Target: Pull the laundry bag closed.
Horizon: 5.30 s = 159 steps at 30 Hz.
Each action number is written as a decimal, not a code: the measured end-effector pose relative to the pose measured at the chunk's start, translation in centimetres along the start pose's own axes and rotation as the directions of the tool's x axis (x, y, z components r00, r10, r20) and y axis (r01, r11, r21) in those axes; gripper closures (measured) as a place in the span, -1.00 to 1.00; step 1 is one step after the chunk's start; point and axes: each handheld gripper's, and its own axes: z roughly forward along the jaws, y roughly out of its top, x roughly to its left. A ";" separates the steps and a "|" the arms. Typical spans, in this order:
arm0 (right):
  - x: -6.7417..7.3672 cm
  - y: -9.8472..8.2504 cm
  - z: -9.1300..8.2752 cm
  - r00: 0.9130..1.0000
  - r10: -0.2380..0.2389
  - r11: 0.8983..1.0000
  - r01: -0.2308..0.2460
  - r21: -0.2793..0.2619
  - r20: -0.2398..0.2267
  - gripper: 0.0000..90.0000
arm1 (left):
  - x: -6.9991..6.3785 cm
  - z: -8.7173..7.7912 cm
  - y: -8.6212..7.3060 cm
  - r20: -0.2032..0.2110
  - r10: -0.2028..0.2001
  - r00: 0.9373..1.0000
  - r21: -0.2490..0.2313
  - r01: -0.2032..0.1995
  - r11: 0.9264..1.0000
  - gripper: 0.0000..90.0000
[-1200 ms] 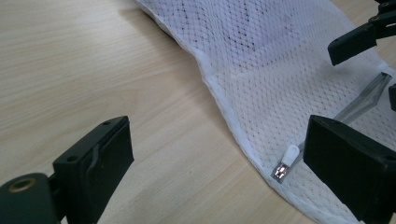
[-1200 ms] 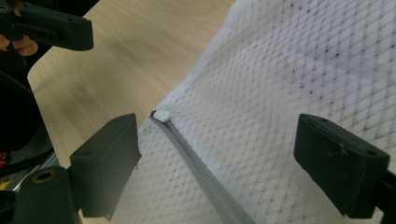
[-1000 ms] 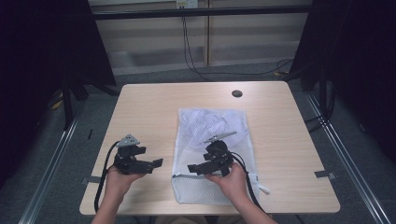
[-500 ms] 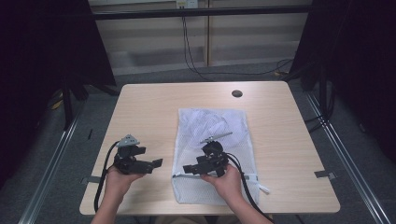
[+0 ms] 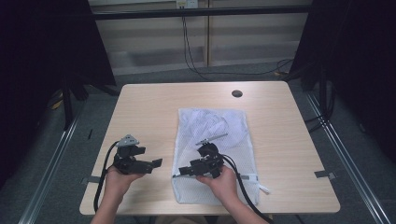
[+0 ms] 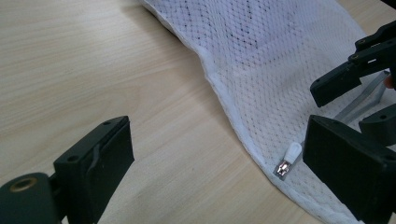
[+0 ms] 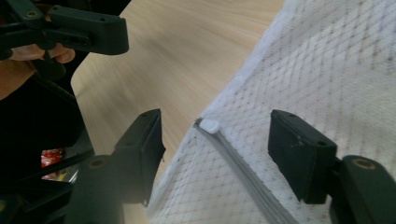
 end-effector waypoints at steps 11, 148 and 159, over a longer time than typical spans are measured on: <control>0.0 0.1 0.8 0.998 0.050 0.998 -0.049 0.028 -0.039 -0.08 | 0.1 -0.1 0.0 0.000 -0.003 1.000 0.002 0.003 1.000 -0.81; -1.1 0.7 0.5 0.980 0.161 0.987 -0.157 0.040 -0.114 0.93 | -2.1 2.8 0.0 0.237 -0.073 0.969 0.152 0.037 0.988 -0.62; -1.0 0.8 0.2 0.981 0.159 0.987 -0.156 0.031 -0.112 0.93 | -2.4 3.4 -0.2 0.283 -0.133 0.950 0.183 0.083 0.980 -0.49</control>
